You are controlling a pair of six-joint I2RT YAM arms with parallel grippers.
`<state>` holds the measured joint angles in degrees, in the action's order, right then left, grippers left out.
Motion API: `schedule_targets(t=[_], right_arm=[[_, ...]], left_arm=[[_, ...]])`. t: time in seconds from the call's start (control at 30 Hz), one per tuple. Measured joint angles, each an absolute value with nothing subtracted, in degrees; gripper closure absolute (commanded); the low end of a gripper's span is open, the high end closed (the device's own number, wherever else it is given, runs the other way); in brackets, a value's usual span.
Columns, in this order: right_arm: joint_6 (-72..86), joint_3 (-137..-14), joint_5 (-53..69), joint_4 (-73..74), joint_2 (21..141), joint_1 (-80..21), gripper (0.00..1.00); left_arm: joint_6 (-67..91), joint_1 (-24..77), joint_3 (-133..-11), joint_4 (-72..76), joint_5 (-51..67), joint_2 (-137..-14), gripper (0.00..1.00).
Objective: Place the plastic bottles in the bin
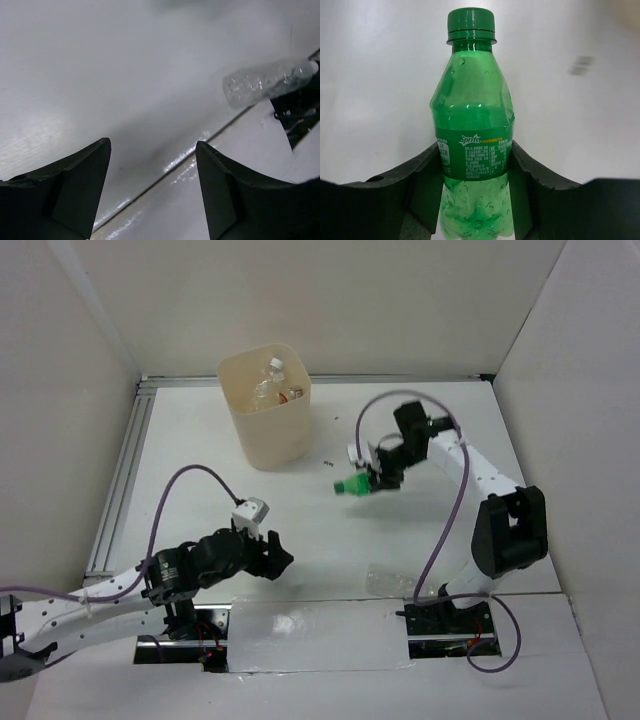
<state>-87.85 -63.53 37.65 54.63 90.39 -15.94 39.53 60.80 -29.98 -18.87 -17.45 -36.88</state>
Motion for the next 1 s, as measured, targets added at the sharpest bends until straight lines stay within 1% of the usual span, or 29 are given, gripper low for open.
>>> schedule_targets(t=[0.07,0.13,0.2,0.27,0.37,0.4,0.47,0.5,0.57,0.6,0.63,0.67,0.7,0.73,0.83,0.87,0.97,1.0], right_arm=[[-81.6,-76.4,39.0,54.4,92.0,-15.8,0.76],[-73.8,-91.1,40.4,51.2,94.6,-16.2,0.74],[-65.8,-103.0,41.2,46.4,96.7,-16.9,0.74],[-59.0,-111.5,41.4,41.6,98.7,-18.8,0.74],[-50.1,-120.0,41.2,35.4,102.4,-23.1,0.74],[-47.3,-122.4,40.9,33.2,104.4,-25.0,0.73],[-43.0,-124.1,39.8,28.1,107.5,-28.1,0.73],[-41.4,-124.5,39.1,25.8,109.3,-29.5,0.7],[-38.9,-126.1,38.0,23.4,113.2,-31.8,0.67],[-37.7,-128.3,37.5,22.8,116.0,-32.9,0.63],[-36.5,-130.6,37.1,22.2,119.2,-33.7,0.44],[-35.3,-132.8,36.8,21.9,121.8,-34.4,0.31],[-34.0,-134.2,36.5,21.9,123.3,-34.6,0.17],[-33.1,-137.2,35.9,21.9,127.2,-35.0,0.12],[-31.0,-139.2,35.0,22.0,130.5,-34.6,0.05],[-30.1,-139.2,34.9,22.1,130.6,-34.2,0.02],[-28.0,-139.2,34.9,22.5,129.5,-31.9,0.02],[-27.5,-139.1,35.4,23.2,128.5,-30.6,0.05]], left_arm=[[41.0,63.8,-28.6,-18.2,-17.5,-37.5,0.18],[42.8,67.4,-27.5,-17.4,-17.7,-39.5,0.18],[44.2,69.8,-27.1,-15.6,-17.8,-42.9,0.17],[45.2,70.8,-26.9,-14.3,-17.8,-45.6,0.17],[45.5,71.6,-26.8,-11.8,-17.9,-47.9,0.15],[45.4,71.8,-26.8,-10.9,-17.9,-48.4,0.15],[45.3,72.0,-26.8,-9.6,-17.9,-49.1,0.14],[45.3,72.2,-26.8,-9.0,-17.9,-49.5,0.13],[45.2,72.6,-26.8,-8.4,-17.9,-50.2,0.13],[45.1,72.9,-26.8,-8.4,-17.9,-50.5,0.11],[45.0,73.1,-26.8,-8.4,-17.9,-50.6,0.1],[44.8,73.3,-26.8,-8.3,-17.8,-50.7,0.1],[44.5,73.6,-26.9,-8.1,-17.8,-50.9,0.06],[43.7,73.7,-27.1,-8.0,-17.8,-51.1,0.06],[41.1,74.2,-29.4,-7.7,-17.6,-53.1,0.04],[39.6,74.4,-30.5,-7.3,-17.4,-54.1,0.04],[34.2,74.7,-33.7,-4.6,-16.6,-56.8,0.04],[32.6,74.7,-34.5,-3.7,-16.4,-57.8,0.03]])
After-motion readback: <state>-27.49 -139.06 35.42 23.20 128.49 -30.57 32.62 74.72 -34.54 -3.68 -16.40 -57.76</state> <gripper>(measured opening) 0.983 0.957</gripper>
